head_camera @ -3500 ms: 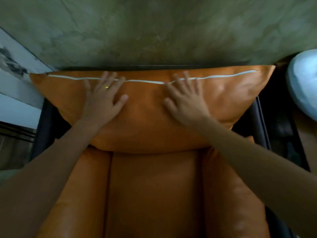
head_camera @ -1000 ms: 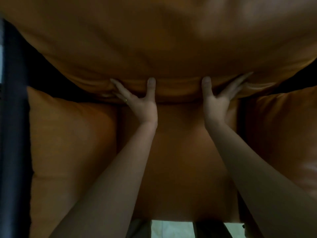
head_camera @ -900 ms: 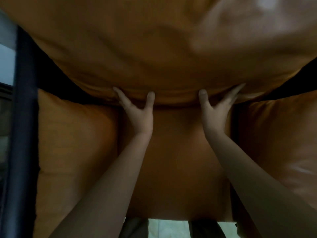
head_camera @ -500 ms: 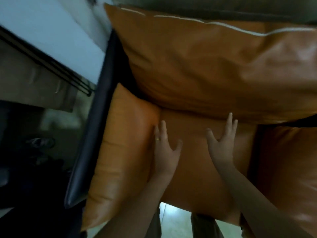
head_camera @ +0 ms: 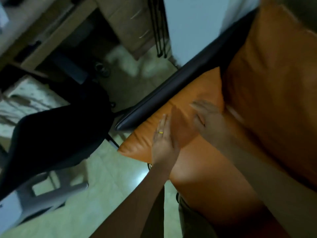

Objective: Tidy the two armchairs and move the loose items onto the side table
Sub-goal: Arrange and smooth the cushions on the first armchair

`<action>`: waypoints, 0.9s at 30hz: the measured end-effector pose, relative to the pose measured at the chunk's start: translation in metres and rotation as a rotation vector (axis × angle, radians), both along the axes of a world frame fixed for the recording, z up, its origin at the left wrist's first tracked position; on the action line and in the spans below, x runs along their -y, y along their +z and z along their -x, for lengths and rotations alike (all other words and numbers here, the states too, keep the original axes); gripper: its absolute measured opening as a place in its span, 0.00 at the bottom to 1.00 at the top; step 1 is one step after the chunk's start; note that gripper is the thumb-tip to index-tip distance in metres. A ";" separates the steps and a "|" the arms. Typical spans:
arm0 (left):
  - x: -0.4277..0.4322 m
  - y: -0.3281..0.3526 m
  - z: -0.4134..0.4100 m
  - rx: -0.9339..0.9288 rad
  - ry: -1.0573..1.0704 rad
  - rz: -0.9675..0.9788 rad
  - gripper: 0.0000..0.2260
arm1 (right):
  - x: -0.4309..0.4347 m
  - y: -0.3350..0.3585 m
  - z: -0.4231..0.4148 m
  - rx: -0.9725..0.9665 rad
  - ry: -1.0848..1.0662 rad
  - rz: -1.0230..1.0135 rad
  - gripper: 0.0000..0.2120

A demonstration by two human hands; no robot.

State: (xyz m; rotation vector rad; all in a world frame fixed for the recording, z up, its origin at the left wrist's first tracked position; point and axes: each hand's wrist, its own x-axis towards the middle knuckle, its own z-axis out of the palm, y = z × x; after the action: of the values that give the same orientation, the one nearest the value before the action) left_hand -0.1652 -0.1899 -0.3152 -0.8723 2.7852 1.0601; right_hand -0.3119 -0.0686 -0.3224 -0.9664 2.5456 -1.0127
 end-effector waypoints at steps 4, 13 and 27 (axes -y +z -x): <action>0.032 -0.013 -0.018 0.086 0.107 0.137 0.28 | 0.052 -0.017 -0.002 -0.137 0.311 -0.124 0.21; 0.073 -0.046 -0.054 0.276 -0.071 0.317 0.27 | 0.055 -0.071 0.008 -0.438 0.430 -0.278 0.26; 0.103 -0.026 -0.104 0.170 0.436 -0.051 0.35 | 0.003 -0.040 0.090 -0.154 0.239 -0.508 0.35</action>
State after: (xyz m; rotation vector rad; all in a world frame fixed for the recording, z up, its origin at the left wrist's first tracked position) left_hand -0.0616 -0.2926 -0.3414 -1.5296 2.4756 1.0348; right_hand -0.4018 -0.0717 -0.3620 -1.1805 2.5291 -0.2127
